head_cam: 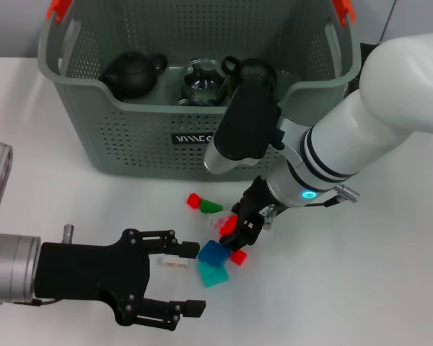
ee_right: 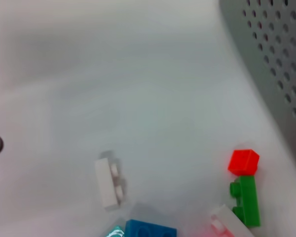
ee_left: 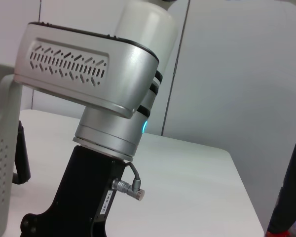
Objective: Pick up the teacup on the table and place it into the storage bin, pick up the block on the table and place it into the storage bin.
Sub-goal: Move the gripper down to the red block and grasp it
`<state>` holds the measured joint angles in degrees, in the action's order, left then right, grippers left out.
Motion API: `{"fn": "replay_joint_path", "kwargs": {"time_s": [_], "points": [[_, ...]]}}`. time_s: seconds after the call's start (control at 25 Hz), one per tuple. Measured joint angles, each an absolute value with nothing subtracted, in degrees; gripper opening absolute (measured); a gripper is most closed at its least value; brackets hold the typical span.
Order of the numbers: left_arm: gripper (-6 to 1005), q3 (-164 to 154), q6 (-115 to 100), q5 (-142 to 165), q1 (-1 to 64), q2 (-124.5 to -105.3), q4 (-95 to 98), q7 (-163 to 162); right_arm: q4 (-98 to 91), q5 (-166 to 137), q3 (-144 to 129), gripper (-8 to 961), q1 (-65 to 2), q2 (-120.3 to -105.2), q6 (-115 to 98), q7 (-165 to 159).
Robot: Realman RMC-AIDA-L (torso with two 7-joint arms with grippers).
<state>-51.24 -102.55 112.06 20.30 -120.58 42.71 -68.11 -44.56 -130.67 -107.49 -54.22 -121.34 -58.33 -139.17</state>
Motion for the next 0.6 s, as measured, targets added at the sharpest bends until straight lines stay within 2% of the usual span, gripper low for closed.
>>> {"fn": "replay_joint_path", "kwargs": {"time_s": [0.52, 0.6], "points": [[814, -51.2, -102.5, 112.1, 20.3, -120.58, 42.7, -68.0, -43.3, -130.6, -107.9, 640, -54.8, -121.3, -57.7, -139.6], [814, -51.2, -102.5, 112.1, 20.3, -120.57, 42.7, -68.0, -43.2, -130.5, -107.8, 582, -54.8, -121.31, -57.8, -139.6]]}}
